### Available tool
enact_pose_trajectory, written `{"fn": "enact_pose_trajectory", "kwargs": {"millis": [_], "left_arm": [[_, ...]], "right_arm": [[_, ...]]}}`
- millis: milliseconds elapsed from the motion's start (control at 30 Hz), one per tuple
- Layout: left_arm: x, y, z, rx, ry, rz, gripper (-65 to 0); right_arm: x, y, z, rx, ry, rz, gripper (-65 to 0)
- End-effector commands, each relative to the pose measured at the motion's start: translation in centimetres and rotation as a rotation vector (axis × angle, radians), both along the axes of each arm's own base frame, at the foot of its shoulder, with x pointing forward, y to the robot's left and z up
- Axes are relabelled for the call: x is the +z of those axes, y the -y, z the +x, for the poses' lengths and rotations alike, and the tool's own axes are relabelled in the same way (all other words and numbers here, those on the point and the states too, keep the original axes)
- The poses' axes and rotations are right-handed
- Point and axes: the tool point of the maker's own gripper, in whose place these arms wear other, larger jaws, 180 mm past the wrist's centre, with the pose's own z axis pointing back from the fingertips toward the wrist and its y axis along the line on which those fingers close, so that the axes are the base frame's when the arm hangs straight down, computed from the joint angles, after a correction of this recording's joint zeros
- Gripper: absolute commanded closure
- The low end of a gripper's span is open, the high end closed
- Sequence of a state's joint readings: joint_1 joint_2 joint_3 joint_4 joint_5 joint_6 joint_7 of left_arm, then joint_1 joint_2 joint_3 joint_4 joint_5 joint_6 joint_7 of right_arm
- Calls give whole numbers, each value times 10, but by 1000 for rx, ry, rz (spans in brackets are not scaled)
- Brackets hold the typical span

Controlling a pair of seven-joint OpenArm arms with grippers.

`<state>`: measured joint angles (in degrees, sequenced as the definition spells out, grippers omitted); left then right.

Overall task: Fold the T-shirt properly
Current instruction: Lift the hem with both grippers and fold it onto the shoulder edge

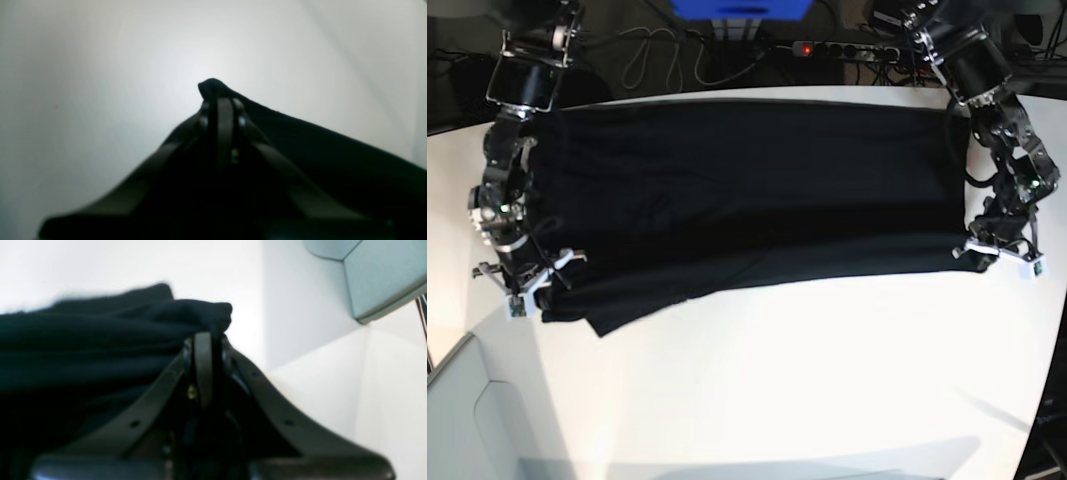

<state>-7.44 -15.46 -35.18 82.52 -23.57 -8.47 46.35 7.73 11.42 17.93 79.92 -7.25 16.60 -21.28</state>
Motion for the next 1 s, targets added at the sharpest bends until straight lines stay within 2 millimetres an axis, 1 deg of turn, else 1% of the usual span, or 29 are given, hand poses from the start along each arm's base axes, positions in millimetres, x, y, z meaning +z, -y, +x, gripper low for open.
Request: {"fn": "enact_pose_trajectory", "kwargs": {"millis": [0, 67, 167, 300, 367, 500, 533, 567, 600, 700, 767, 833, 867, 967], "left_arm": [[16, -7, 1, 8, 42, 26, 0], [12, -7, -11, 23, 34, 22, 0], [2, -6, -24, 33, 10, 15, 0], [-13, 0, -37, 35, -26, -1, 0], [-17, 1, -41, 35, -38, -4, 0], [-21, 5, -41, 30, -42, -26, 0], [-20, 7, -40, 27, -37, -37, 0], [-20, 7, -41, 30, -33, -48, -20], [-22, 7, -43, 34, -35, -57, -55], [-22, 10, -45, 28, -40, -71, -189], [-22, 10, -46, 29, -41, -75, -236], [-22, 11, -45, 26, -40, -75, -252], [-22, 11, -45, 26, -40, -75, -256], [-21, 10, -45, 27, -39, -73, -256]], "right_arm": [[16, 2, 3, 10, 53, -12, -1], [8, 2, -10, 14, 31, -24, -1], [-1, 1, -21, 20, 5, -28, -1], [-4, 1, -32, 21, -18, -41, -1], [-4, 1, -37, 20, -39, -51, -1], [-10, 2, -41, 13, -97, -65, -5], [-12, 3, -43, 8, -112, -67, -27], [-13, 4, -43, 5, -121, -69, -64], [-13, 5, -44, 3, -127, -69, -103], [-6, 3, -42, 7, -107, -77, -277], [5, 2, -39, 12, -79, -86, -374], [15, 0, -37, 17, -52, -95, -430], [19, -1, -36, 19, -40, -98, -444], [27, -4, -34, 28, -18, -105, -444]]}}
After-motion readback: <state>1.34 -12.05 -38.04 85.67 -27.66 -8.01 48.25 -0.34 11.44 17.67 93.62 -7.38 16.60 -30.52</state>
